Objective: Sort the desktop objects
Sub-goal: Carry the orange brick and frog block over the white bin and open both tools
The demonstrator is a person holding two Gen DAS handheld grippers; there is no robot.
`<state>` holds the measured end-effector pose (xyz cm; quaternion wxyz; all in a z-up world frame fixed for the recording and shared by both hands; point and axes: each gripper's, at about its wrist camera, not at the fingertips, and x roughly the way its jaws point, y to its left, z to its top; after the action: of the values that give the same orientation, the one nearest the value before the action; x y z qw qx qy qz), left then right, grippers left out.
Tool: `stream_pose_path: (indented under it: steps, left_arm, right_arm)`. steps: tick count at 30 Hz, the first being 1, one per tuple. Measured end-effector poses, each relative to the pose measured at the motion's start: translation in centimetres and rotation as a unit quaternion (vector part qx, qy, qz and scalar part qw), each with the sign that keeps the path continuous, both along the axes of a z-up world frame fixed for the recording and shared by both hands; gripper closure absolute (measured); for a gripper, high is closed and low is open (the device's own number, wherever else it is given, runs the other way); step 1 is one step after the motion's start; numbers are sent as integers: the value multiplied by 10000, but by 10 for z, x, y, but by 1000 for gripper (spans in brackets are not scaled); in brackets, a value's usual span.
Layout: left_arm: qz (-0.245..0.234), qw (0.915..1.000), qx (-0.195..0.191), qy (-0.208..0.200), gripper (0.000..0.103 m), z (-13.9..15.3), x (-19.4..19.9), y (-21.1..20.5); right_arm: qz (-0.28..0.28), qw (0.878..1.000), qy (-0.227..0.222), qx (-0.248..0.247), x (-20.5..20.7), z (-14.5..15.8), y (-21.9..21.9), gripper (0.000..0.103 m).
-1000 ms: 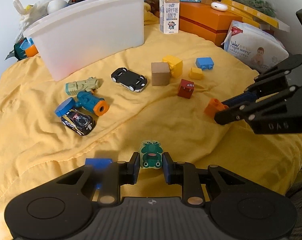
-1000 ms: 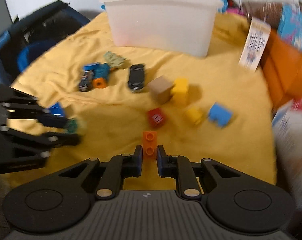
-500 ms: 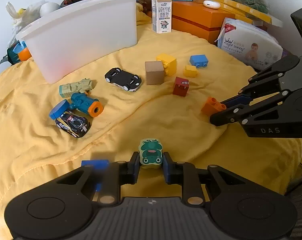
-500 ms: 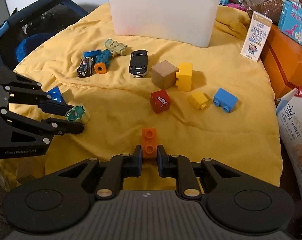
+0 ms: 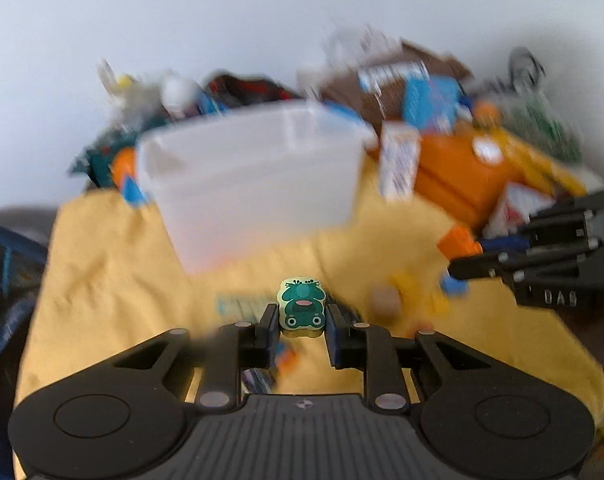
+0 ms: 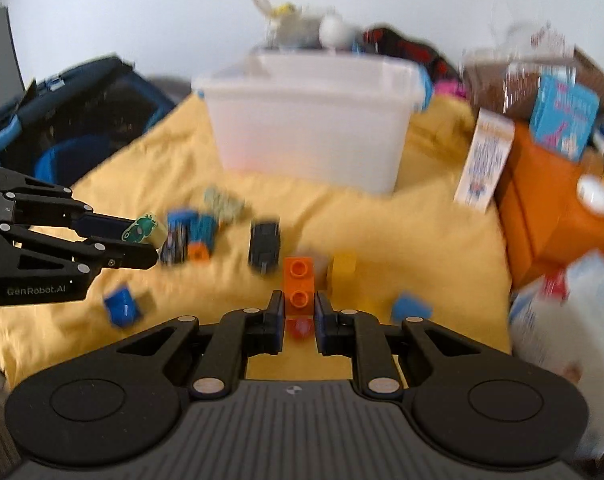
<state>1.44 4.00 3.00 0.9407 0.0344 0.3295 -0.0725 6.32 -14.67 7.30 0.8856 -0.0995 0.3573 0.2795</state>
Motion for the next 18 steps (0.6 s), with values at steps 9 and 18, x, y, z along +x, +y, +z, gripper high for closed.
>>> stream_pose_path:
  steps: [9,18]
  left_arm:
    - [264,9936,374,-1035,76,79,74,28]
    - [489,9913,559,-1082,76,93,150,32]
  right_arm:
    - [76,9912,-1317,136,56,67,28,86]
    - [20,9761,-2104,547,114,131,67,86]
